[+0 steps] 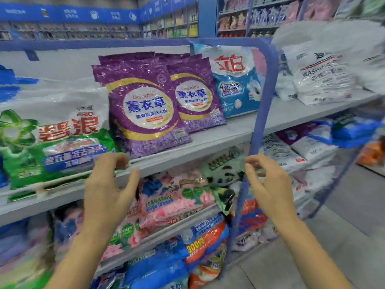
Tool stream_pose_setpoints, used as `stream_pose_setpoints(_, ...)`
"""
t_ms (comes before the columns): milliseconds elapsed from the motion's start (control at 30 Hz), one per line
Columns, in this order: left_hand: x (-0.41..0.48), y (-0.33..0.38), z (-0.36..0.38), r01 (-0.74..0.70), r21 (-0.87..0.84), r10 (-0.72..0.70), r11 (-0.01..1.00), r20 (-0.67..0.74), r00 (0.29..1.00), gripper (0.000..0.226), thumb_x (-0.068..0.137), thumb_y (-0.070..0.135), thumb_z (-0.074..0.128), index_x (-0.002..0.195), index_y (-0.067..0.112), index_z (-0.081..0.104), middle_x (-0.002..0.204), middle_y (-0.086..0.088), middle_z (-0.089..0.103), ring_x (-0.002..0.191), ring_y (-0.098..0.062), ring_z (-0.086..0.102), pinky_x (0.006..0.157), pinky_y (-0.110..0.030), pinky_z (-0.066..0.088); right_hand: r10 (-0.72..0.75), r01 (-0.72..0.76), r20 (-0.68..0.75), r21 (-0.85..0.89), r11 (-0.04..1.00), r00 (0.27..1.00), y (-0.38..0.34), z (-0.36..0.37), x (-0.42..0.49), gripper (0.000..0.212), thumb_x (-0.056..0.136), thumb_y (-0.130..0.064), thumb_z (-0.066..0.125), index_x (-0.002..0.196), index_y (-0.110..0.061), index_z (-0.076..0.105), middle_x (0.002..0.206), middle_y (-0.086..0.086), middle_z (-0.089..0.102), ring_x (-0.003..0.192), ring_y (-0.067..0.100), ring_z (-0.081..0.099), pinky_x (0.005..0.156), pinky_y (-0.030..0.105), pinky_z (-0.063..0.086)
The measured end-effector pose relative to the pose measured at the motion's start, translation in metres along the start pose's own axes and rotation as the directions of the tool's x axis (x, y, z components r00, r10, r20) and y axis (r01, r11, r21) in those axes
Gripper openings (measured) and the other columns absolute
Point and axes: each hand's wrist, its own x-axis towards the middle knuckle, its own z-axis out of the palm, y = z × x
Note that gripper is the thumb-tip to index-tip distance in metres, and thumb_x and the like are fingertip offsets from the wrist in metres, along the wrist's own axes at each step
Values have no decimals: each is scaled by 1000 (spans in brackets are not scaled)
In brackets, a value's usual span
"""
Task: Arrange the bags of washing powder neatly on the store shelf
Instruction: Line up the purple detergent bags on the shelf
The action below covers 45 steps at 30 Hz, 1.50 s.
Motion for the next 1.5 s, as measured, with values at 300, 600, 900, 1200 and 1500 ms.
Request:
stream_pose_setpoints(300, -65, 98, 162, -11, -29, 21, 1000, 397, 918, 36, 77, 44, 43, 81, 13, 61, 69, 3, 61, 59, -13, 55, 52, -29, 44, 224, -234, -74, -196, 952, 972, 180, -128, -25, 17, 82, -31, 50, 85, -23, 65, 72, -5, 67, 65, 22, 66, 60, 37, 51)
stream_pose_setpoints(600, -113, 186, 288, 123, 125, -175, 985, 638, 750, 12, 79, 21, 72, 85, 20, 62, 68, 9, 61, 62, -15, 58, 57, -34, 48, 441, -454, -105, -215, 865, 891, 314, -226, -38, 13, 87, -17, 59, 78, -26, 59, 67, -3, 61, 60, 11, 52, 58, 30, 40)
stream_pose_setpoints(900, -70, 214, 395, 164, 88, -182, 982, 650, 738, 12, 80, 17, 70, 86, 19, 60, 71, 8, 62, 63, -10, 56, 54, -26, 41, 616, -618, -162, 38, 785, 771, 417, -226, -11, 25, 87, -17, 62, 74, -38, 57, 79, -16, 66, 75, 14, 60, 61, 18, 45)
stream_pose_setpoints(1200, 1, 212, 507, 204, 188, -277, 961, 606, 745, 11, 82, 21, 68, 91, 15, 65, 70, 3, 61, 62, -19, 56, 58, -31, 43, 613, -620, -143, -6, 785, 777, 524, -229, 88, 5, 88, -25, 60, 84, -28, 61, 79, -7, 66, 75, 12, 61, 62, 15, 45)
stream_pose_setpoints(1500, 2, 226, 575, 325, 358, -467, 875, 447, 763, 25, 86, 26, 65, 100, 6, 62, 75, -16, 66, 56, -28, 63, 61, -36, 47, 447, -444, 160, -60, 894, 880, 622, -182, 210, 6, 88, -21, 59, 91, -18, 63, 88, 4, 67, 79, 19, 58, 70, 36, 48)
